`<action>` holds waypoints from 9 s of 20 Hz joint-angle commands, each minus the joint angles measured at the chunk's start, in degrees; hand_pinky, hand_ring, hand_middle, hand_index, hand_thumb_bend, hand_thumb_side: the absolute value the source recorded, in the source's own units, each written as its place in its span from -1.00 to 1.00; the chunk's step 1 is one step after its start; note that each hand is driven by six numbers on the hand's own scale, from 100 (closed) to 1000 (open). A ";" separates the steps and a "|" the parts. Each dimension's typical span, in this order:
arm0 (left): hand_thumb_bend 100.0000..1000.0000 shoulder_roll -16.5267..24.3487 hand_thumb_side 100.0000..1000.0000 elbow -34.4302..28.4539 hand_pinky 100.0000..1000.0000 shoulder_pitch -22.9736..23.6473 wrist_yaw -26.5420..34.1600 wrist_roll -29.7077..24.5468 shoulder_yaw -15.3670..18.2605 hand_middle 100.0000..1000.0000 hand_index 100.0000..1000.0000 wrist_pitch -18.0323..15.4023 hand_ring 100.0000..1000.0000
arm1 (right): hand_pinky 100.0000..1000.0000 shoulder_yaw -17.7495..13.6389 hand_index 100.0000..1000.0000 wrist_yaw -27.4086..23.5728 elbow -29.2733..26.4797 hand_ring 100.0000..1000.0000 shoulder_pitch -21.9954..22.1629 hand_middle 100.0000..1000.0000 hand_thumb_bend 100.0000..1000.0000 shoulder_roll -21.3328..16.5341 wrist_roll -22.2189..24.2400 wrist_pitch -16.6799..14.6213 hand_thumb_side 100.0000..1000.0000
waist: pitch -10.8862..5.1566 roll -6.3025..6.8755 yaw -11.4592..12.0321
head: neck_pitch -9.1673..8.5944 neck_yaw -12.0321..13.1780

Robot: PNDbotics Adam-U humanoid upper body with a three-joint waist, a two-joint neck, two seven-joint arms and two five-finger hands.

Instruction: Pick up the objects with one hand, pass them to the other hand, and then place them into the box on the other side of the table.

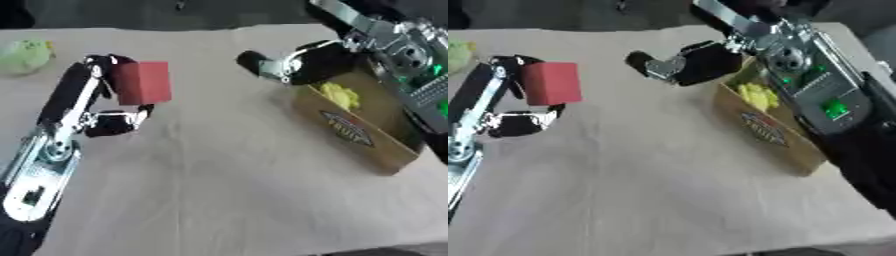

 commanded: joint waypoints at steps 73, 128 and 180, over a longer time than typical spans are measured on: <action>-0.68 6.51 -1.00 3.61 -0.31 -6.86 -4.98 -1.54 2.68 -0.27 -0.10 -2.54 -0.24 | 0.84 -2.27 0.65 4.27 -0.92 0.58 4.11 0.50 -0.56 2.83 3.47 -4.01 0.08 | -1.45 0.19 -0.71 | -0.63 1.61; -0.24 6.66 -1.00 -14.65 -0.18 -4.55 -26.12 14.77 0.19 -0.14 0.03 -21.58 -0.12 | 0.98 -0.57 0.84 -16.85 -0.92 0.64 -0.56 0.58 -0.49 9.00 1.71 10.77 0.39 | -0.42 -0.25 -0.69 | -3.86 2.55; -0.22 9.45 -1.00 -18.51 -0.18 -4.71 -20.30 24.77 -4.50 -0.16 0.01 -35.20 -0.13 | 1.00 0.71 0.82 -17.38 -0.92 0.81 -5.05 0.64 -0.32 2.50 13.96 -0.79 -0.06 | 0.12 0.04 -0.65 | -4.63 3.30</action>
